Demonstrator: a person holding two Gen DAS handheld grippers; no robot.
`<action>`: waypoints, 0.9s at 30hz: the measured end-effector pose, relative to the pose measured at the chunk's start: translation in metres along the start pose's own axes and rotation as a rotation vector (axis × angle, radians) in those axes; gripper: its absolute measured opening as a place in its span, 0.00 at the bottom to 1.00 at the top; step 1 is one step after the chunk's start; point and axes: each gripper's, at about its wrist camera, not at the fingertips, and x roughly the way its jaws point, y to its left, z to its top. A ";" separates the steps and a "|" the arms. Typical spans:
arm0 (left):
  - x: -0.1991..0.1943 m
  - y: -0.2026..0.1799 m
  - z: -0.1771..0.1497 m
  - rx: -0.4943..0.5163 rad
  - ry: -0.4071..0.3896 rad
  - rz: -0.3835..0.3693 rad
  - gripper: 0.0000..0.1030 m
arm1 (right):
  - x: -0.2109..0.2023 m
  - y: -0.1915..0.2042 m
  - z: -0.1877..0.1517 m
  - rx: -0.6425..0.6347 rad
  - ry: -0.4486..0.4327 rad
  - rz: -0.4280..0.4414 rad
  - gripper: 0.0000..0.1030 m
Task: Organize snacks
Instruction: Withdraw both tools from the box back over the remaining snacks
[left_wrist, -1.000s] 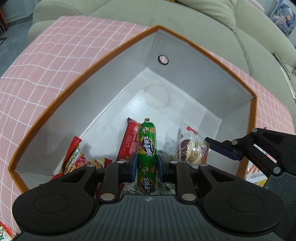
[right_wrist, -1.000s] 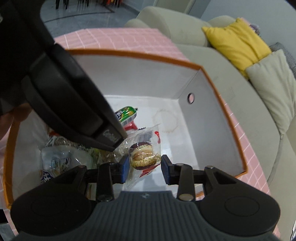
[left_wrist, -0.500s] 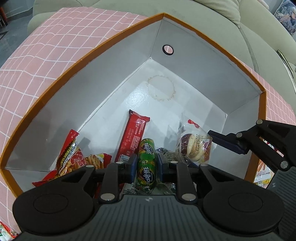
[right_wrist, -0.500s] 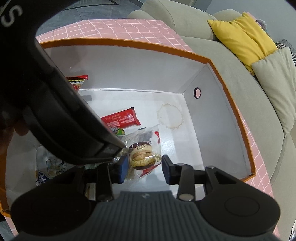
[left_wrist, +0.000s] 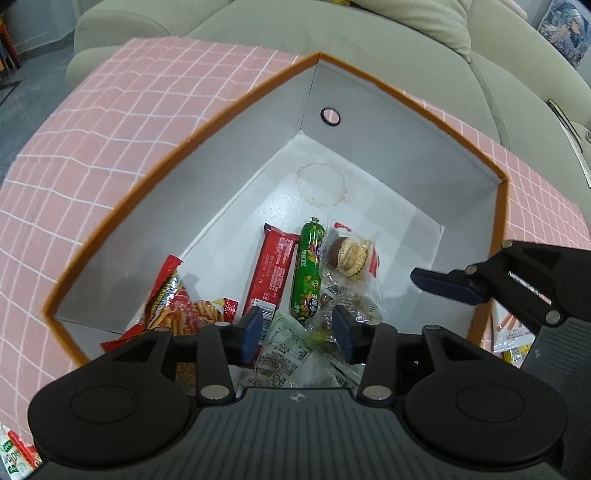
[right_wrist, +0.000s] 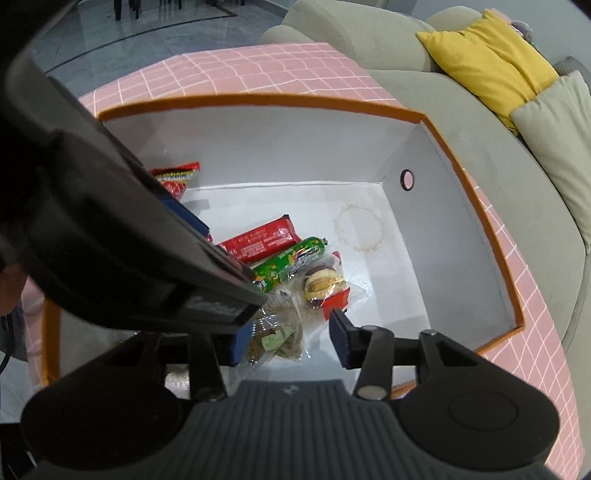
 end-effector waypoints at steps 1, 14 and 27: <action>-0.004 -0.001 -0.001 0.003 -0.007 0.001 0.53 | -0.004 0.000 0.000 0.004 -0.006 -0.003 0.51; -0.070 -0.015 -0.018 0.031 -0.139 0.002 0.54 | -0.071 -0.001 -0.016 0.080 -0.114 -0.039 0.70; -0.109 -0.061 -0.076 0.115 -0.350 -0.060 0.58 | -0.128 -0.013 -0.102 0.372 -0.316 -0.200 0.77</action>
